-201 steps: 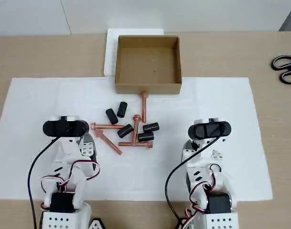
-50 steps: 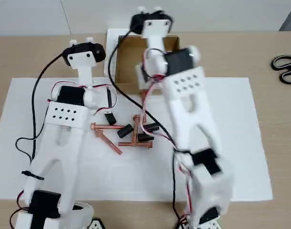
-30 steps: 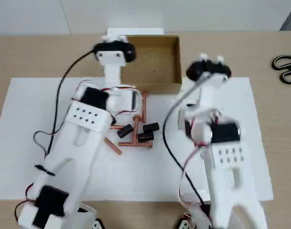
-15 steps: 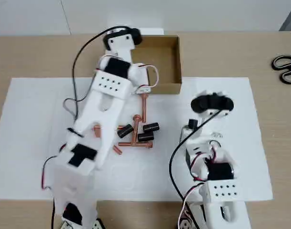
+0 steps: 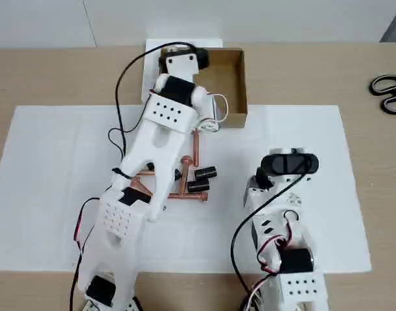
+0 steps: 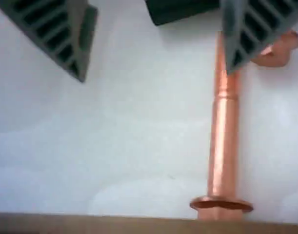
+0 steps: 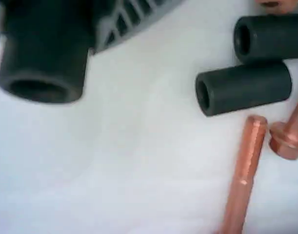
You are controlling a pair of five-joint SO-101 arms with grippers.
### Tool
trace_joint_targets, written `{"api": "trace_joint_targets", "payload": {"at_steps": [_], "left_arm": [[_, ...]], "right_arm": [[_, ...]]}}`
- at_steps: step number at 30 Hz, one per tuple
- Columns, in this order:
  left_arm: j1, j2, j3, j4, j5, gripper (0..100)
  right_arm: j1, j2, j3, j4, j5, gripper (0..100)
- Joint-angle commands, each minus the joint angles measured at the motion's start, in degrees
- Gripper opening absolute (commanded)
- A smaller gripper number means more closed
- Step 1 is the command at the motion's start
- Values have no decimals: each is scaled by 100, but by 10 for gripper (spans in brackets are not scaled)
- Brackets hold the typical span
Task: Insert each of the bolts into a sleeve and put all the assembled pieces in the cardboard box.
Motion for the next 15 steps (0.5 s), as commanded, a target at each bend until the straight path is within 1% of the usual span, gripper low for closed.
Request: {"api": "trace_joint_targets", "payload": {"at_steps": [1, 4, 8, 15], "left_arm": [[88, -44, -75, 114, -9, 186], [88, -44, 198, 114, -105, 186], [53, -44, 409, 105, -580, 186], [0, 220, 409, 18, -633, 186]], "right_arm": [[57, -532, 176, -84, -53, 5], [57, -901, 396, -84, -53, 5], [22, -1279, 527, -75, -53, 5], [22, -1455, 527, -75, -53, 5]]}}
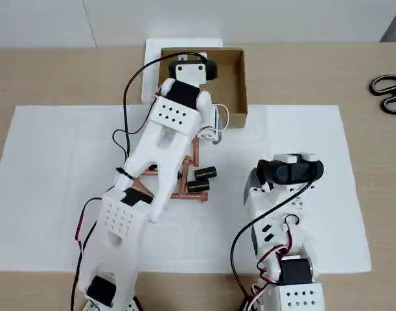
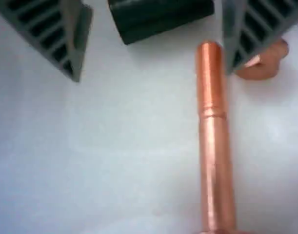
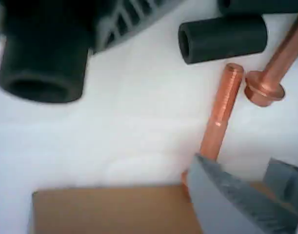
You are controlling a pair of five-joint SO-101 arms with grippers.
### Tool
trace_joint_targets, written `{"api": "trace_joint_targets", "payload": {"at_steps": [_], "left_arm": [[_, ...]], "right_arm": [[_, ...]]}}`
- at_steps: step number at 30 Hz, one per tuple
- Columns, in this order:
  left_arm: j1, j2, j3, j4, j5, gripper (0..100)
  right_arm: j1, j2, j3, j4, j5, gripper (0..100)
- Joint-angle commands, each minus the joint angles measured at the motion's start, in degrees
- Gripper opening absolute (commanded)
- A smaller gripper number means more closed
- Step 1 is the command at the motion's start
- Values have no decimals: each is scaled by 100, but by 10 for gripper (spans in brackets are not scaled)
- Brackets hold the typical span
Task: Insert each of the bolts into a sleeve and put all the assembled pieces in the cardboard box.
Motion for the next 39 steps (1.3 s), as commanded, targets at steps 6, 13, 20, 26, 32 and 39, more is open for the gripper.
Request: {"api": "trace_joint_targets", "payload": {"at_steps": [6, 13, 20, 26, 32, 39], "left_arm": [[-360, 765, -84, -360, -26, 186], [-387, 958, -901, -615, -26, 184], [-343, 1116, -857, -870, -35, 184], [-378, 1503, -884, -835, -26, 184], [-387, 1644, -989, -897, 0, 133], [-343, 1609, -1182, -686, -18, 4]], "right_arm": [[22, -127, 44, -75, -44, 5], [22, -136, 44, -75, -53, 5], [22, -136, 44, -75, -53, 5], [22, -136, 44, -75, -53, 5], [22, -136, 44, -75, -53, 5], [22, -163, 44, -75, -53, 7]]}}
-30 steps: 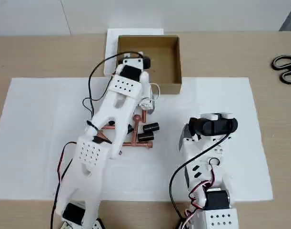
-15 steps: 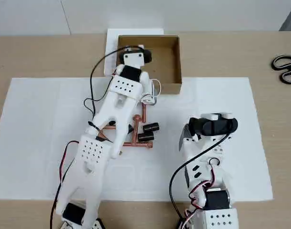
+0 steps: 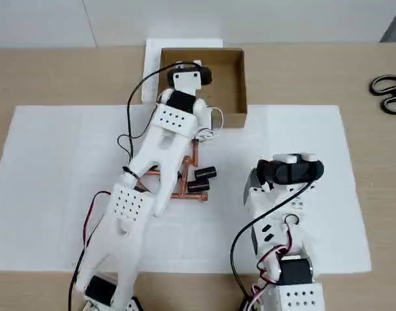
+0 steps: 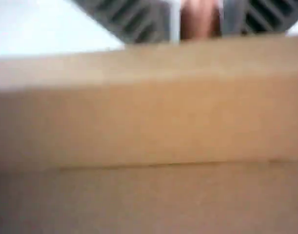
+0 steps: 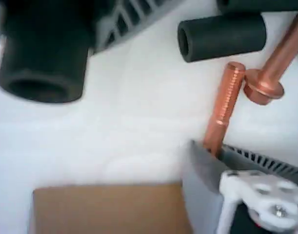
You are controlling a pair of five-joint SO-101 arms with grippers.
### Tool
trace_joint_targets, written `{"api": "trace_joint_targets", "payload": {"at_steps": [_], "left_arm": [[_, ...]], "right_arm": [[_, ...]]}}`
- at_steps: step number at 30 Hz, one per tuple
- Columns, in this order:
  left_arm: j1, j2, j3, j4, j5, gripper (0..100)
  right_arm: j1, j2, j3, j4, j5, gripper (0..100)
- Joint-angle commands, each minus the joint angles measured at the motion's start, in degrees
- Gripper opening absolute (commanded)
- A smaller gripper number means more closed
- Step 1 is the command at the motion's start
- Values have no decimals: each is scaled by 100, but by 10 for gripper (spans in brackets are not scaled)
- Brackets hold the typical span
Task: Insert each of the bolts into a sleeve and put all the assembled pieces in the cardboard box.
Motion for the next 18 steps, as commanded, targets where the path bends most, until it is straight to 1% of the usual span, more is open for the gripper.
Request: {"api": "trace_joint_targets", "payload": {"at_steps": [1, 5, 10, 15, 18], "left_arm": [[9, -44, -189, 246, -18, 5], [141, -44, -1235, 958, -18, 5], [290, -229, -2229, 958, -18, 5], [501, -958, -2343, 958, -18, 5], [475, -1653, -2343, 958, -18, 5]], "right_arm": [[22, -136, 44, -75, -53, 7], [22, -136, 44, -75, -53, 7], [22, -145, 44, -75, -53, 7], [13, -145, 44, -75, -53, 7], [-4, -145, 44, -75, -53, 6]]}}
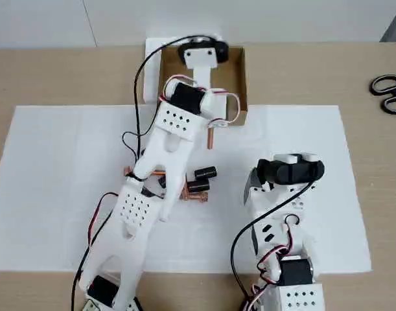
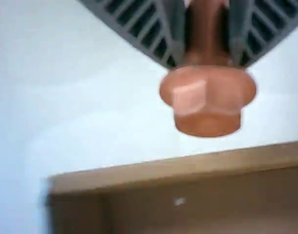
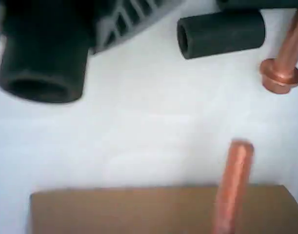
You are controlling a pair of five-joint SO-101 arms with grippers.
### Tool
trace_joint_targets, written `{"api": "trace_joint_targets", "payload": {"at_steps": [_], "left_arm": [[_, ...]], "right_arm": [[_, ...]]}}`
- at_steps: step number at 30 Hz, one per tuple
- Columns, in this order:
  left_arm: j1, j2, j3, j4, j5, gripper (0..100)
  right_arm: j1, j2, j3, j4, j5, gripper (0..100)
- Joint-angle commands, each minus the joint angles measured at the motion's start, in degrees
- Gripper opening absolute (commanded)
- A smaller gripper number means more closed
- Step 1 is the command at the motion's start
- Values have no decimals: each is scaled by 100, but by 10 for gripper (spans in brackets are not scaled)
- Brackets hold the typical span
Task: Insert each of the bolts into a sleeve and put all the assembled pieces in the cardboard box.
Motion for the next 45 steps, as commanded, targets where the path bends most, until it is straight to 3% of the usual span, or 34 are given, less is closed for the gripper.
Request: {"api": "trace_joint_targets", "payload": {"at_steps": [1, 8, 17, 20, 30, 33, 37, 39, 41, 45], "left_arm": [[-9, -1363, -321, 114, -18, 5], [-44, -3200, 92, 123, -26, 5], [-70, -6163, 3099, 105, -44, 5], [-79, -7015, 4180, -79, -44, 5], [-62, -9714, 7767, -2549, -70, 5], [-44, -10497, 9323, -3429, -554, 5], [-35, -11341, 11679, -5864, -1143, 6], [-35, -11613, 12585, -7446, -1134, 6], [-9, -11684, 13165, -8527, -1020, 6], [308, -11631, 13138, -8132, -413, 6]], "right_arm": [[-57, -127, 44, -84, -53, 7], [-1095, -127, 35, -198, 97, 7], [-1288, -127, 35, -2114, 1345, 6], [-1288, -127, 35, -2387, 1442, 5], [-1314, -92, 35, -3020, 1433, 5], [-1376, -119, 35, -2853, 1433, 5], [-1833, -127, 35, -2387, 1451, 6], [-2123, -127, 35, -2229, 1451, 6], [-2334, -127, 35, -2202, 1451, 6], [-2404, -127, 35, -2264, 1451, 6]]}}
